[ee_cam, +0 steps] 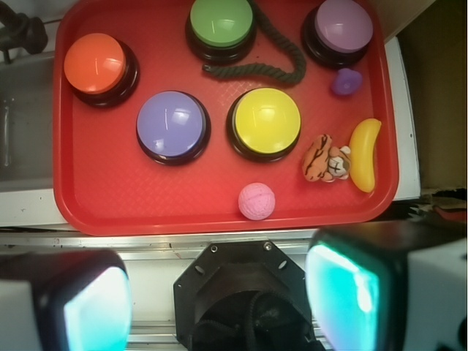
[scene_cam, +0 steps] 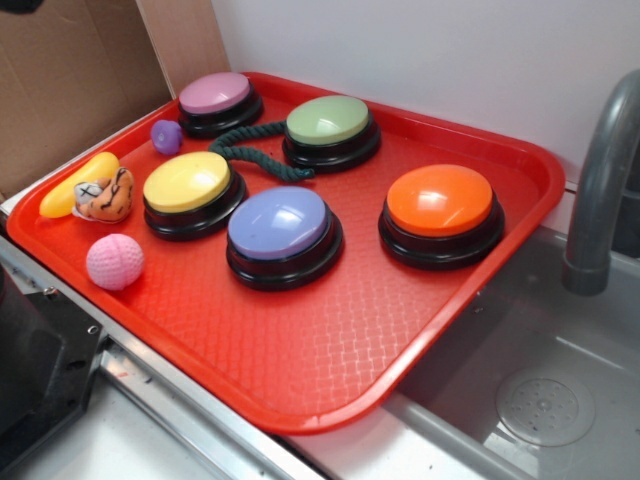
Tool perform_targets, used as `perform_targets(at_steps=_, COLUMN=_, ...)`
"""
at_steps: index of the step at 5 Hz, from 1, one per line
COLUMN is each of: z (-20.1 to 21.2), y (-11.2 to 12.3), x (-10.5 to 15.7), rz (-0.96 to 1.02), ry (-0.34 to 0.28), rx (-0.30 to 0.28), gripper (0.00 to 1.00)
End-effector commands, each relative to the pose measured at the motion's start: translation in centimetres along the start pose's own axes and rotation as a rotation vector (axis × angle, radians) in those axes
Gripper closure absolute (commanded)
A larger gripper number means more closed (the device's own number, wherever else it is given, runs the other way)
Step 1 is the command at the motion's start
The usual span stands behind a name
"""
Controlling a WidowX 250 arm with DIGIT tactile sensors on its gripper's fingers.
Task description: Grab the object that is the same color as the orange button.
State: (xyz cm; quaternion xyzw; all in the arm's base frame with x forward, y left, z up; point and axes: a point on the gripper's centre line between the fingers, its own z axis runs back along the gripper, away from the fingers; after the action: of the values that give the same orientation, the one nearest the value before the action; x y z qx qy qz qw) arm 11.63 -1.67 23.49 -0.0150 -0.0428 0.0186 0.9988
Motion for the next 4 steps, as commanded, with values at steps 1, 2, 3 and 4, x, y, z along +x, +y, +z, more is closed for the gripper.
perform_targets(at_steps=1, z=0.0, y=0.0, x=0.0, rz=0.0, ry=0.0, rx=0.0, gripper=0.0)
perform_targets(at_steps=2, z=-0.6, y=0.8, x=0.3, rz=0.066, ry=-0.007, rx=-0.033, gripper=0.0)
perform_targets(at_steps=3, z=-2.3, y=2.1, x=1.0, rz=0.236, ry=-0.005, rx=-0.097, gripper=0.0)
perform_targets(at_steps=4, z=-4.1, y=3.7, x=2.0, rz=0.375, ry=-0.006, rx=-0.123, gripper=0.0)
